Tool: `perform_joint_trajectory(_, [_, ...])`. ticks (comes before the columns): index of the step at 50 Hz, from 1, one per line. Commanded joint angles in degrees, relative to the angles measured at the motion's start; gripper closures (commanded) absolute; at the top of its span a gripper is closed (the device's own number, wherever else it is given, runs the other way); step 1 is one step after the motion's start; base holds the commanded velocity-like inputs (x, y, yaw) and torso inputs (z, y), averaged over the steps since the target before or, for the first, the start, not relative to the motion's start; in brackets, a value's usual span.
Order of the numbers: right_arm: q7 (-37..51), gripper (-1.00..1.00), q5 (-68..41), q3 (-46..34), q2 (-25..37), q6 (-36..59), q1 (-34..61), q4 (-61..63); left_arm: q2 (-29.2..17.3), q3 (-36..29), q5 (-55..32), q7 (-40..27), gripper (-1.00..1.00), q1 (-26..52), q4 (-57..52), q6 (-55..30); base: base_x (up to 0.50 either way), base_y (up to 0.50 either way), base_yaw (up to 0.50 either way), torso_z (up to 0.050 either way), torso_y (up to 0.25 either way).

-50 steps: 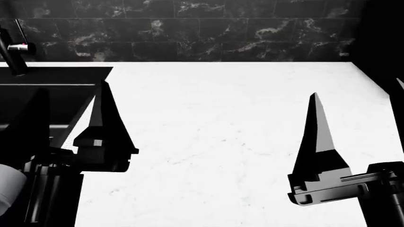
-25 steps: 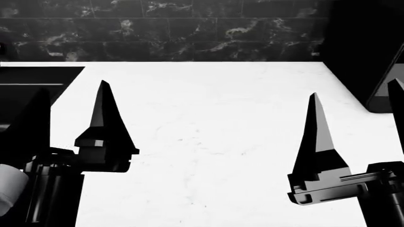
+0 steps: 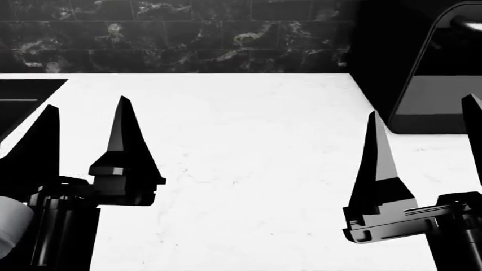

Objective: Place the eggs and milk next to the bowl.

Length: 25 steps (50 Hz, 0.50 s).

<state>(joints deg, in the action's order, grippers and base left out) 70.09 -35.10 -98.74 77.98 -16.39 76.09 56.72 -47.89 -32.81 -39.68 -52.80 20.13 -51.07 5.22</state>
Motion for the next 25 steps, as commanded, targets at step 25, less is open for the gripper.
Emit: perform_joint_trajectory(25, [-0.3,-1.0,0.0,0.1,-0.3,-0.1,-0.3,-0.4,-0.1,-0.1,0.0,-0.1,-1.0,0.1,0.2,0.2,-0.01,-0.32,0.0,0.0,0.0])
